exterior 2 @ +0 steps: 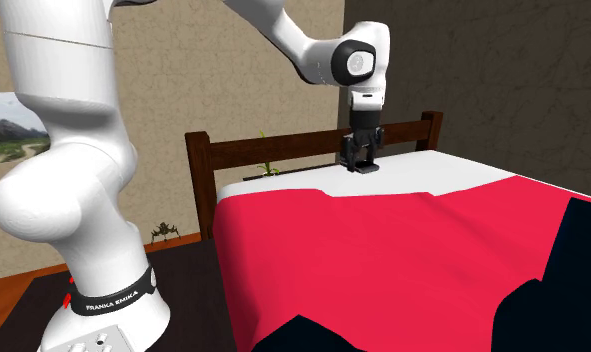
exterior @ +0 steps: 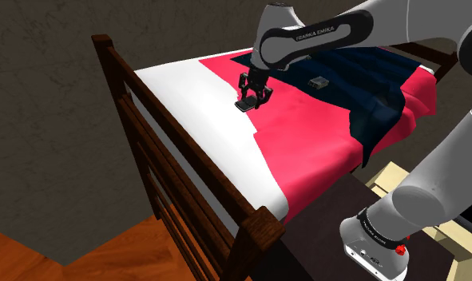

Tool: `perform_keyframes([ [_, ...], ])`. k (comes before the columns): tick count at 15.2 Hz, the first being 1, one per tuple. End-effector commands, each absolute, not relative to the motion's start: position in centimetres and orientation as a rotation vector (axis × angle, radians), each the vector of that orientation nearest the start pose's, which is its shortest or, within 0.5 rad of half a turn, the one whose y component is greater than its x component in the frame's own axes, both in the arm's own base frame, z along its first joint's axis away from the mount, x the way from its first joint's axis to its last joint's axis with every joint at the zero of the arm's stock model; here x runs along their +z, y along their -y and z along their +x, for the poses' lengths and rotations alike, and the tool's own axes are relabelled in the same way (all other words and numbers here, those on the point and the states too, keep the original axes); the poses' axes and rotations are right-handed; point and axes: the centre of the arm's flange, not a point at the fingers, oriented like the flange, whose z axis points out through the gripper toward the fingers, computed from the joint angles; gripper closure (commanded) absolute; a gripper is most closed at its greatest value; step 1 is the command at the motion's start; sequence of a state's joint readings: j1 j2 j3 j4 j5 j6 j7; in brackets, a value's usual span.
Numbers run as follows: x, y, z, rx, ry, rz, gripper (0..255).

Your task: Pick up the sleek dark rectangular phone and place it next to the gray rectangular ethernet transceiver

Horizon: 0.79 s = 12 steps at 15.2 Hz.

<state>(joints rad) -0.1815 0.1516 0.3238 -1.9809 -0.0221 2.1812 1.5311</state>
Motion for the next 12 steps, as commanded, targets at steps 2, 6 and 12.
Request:
perform_keyframes([
  [2, 41.5, -7.7, 58.6, -0.024, -1.962, -2.374, 255],
  [6, 43.6, -7.7, 58.6, -0.024, -1.962, -2.374, 255],
  [12, 44.1, -1.1, 59.1, -0.024, -1.962, -2.374, 255],
])
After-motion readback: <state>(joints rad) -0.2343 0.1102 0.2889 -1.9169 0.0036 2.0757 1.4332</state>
